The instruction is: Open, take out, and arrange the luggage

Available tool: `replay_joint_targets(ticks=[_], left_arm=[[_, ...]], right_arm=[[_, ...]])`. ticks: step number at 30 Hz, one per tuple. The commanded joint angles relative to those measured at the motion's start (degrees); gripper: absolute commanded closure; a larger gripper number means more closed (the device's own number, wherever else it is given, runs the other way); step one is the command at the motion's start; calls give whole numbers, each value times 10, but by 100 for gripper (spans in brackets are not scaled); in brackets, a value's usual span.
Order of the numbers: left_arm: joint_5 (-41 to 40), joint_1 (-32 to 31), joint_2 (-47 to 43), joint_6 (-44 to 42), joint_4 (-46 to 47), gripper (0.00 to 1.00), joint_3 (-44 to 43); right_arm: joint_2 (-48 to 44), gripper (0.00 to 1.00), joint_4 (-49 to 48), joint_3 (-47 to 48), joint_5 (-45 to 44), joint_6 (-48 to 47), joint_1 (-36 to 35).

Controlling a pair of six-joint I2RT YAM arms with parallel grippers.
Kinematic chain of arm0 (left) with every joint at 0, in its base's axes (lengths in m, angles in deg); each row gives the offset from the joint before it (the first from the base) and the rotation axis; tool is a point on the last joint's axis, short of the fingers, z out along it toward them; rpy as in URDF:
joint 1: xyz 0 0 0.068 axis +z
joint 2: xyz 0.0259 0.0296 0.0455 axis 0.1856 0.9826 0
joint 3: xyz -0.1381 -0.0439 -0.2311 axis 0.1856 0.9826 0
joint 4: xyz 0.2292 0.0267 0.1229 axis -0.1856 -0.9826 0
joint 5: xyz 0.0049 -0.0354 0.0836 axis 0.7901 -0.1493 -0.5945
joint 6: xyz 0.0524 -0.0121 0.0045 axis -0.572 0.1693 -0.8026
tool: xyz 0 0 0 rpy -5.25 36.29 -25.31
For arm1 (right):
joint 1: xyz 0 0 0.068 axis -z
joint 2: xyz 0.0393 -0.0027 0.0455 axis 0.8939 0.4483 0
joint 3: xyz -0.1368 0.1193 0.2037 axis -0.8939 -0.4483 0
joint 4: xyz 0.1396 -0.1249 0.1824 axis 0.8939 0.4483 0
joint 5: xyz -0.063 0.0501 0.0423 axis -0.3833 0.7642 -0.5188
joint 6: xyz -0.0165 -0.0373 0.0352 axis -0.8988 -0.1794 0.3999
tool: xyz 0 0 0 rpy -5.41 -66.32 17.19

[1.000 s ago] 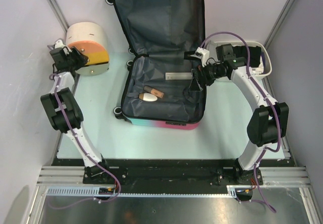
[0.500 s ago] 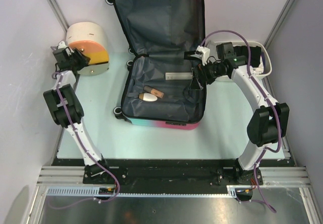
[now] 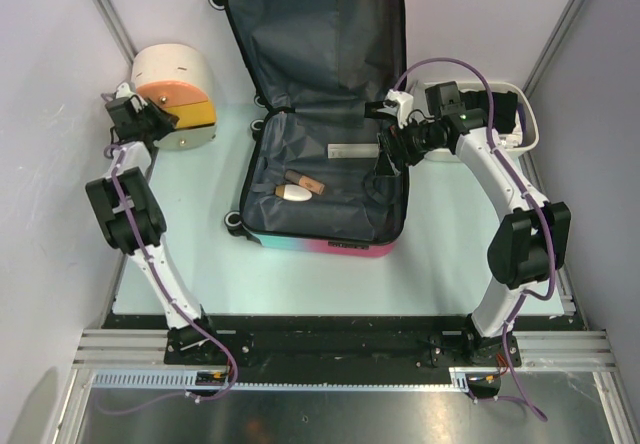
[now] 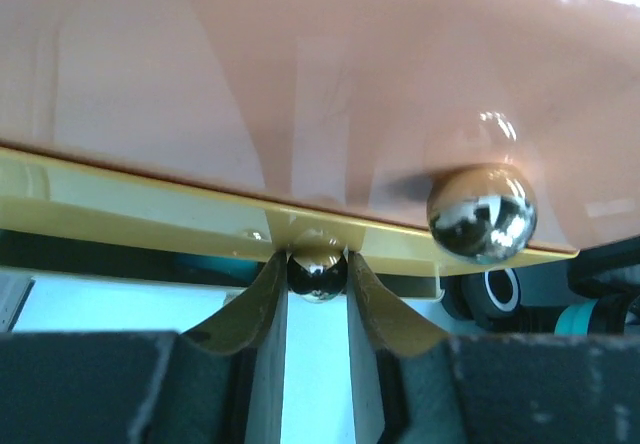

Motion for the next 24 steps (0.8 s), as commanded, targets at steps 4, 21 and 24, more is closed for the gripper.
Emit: replay_joint_targets(ticks=[4,21,24], left_arm=[[0,-2,-106,7,36,100,105],[-13,1,-279,-5,61,17,314],[15,1,-328,-48,62,11,330]], right_arm=[[6,0,-4,25,6,-4,0],[6,0,-20,19,26,4,0],[10,0,-24,22,29,5,-1]])
